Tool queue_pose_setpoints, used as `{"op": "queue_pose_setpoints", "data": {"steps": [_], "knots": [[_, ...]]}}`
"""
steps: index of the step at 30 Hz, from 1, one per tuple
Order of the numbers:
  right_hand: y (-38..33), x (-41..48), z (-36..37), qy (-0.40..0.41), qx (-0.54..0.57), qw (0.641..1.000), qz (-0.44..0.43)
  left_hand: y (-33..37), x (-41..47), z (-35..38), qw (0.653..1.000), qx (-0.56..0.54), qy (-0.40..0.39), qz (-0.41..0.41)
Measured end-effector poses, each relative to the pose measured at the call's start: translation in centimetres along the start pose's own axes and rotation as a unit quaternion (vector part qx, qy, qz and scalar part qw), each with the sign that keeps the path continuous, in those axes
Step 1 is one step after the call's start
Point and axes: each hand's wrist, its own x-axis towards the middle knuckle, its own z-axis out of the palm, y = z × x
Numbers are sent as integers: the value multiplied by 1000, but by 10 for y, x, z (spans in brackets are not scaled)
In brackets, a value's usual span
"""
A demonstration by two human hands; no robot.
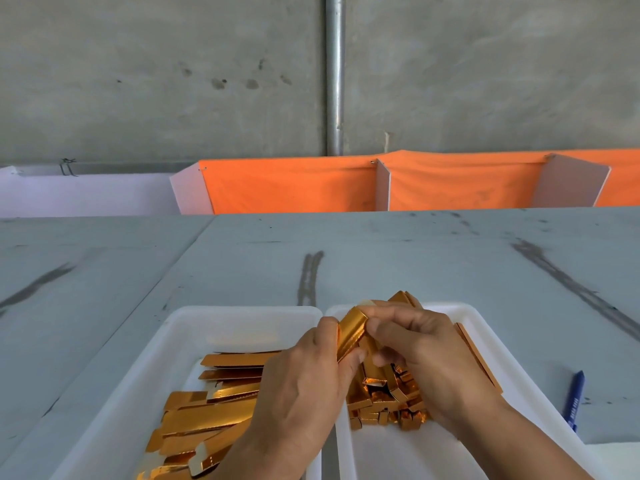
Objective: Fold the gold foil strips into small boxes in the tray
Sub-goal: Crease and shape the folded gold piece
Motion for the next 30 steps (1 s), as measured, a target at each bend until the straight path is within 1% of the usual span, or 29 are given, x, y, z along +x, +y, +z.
{"op": "queue_pose_setpoints", "data": {"steps": [3, 5, 9, 13, 20, 30], "knots": [[3, -1, 3, -30, 8, 999, 9, -2, -1, 0, 999, -29, -6, -20], [3, -1, 4, -36, -5, 999, 4, -2, 0, -1, 998, -45, -14, -33], [4, -2, 6, -3, -24, 999, -28, 1, 0, -3, 997, -64, -21, -34], [3, -3, 8, -13, -36, 999, -33, 0, 0, -2, 997, -62, -20, -35], [5, -3, 10, 8, -50, 998, -45, 1, -1, -2, 997, -68, -9, -28], [5, -5, 13, 15, -104, 990, -92, 3, -1, -3, 996, -89, -22, -20]]}}
